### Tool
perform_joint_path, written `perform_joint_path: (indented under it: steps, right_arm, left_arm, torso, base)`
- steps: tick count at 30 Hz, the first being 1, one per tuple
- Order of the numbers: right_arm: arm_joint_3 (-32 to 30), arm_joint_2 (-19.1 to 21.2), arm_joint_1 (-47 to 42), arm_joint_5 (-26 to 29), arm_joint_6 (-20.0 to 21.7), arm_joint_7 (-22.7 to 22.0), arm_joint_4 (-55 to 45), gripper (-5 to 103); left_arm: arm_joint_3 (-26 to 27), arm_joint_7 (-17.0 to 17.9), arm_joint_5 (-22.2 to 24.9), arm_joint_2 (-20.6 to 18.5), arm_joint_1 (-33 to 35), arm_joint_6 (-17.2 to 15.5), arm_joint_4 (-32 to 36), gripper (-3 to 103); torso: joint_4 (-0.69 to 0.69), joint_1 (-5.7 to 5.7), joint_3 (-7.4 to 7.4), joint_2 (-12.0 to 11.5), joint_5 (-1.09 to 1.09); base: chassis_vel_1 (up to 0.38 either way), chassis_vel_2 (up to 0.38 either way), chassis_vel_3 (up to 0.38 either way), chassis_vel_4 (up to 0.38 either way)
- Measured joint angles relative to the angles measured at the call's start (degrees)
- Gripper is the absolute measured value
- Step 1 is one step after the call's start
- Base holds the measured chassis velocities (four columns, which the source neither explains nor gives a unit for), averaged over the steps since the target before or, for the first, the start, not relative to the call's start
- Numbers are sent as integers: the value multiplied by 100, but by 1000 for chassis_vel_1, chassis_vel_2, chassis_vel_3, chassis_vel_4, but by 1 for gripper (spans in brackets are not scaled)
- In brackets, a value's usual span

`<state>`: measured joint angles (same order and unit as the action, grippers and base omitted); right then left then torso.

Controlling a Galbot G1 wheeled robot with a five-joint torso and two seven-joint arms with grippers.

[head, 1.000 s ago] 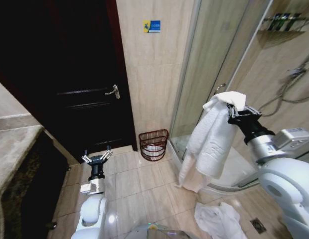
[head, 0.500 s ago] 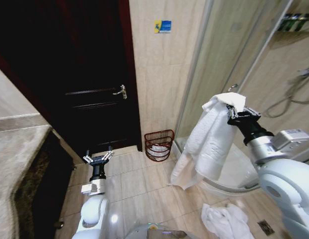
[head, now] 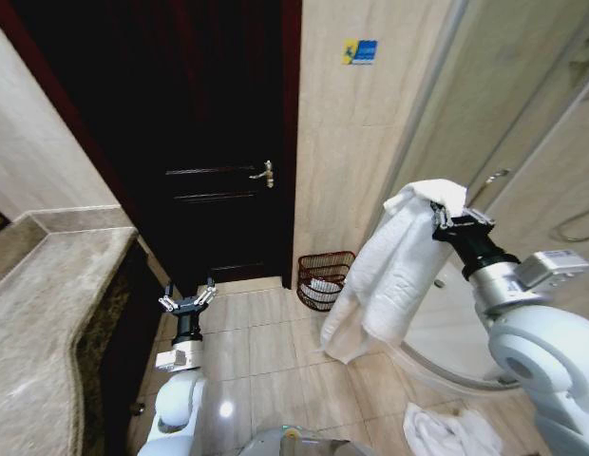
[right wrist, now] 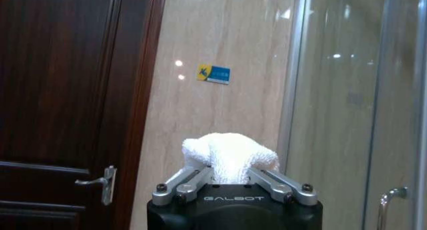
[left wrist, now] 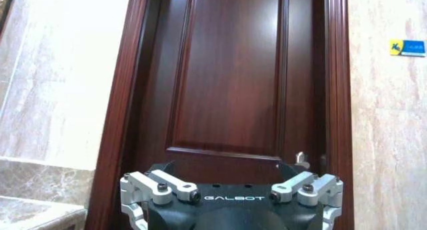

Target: Discard the used towel into the hamper.

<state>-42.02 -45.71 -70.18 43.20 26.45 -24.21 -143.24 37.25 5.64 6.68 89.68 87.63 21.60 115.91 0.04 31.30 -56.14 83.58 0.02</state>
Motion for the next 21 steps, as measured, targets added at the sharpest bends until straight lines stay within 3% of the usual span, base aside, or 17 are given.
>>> perform_joint_path:
  steps: [21]
  right_arm:
    - [17,12,8,-68,-89,124,0,8]
  left_arm:
    - [-31,10,-7,-1,-17,5,-2,100]
  torso:
    - [2,0,0,0,-2]
  base:
    - [-35,25,31,-32]
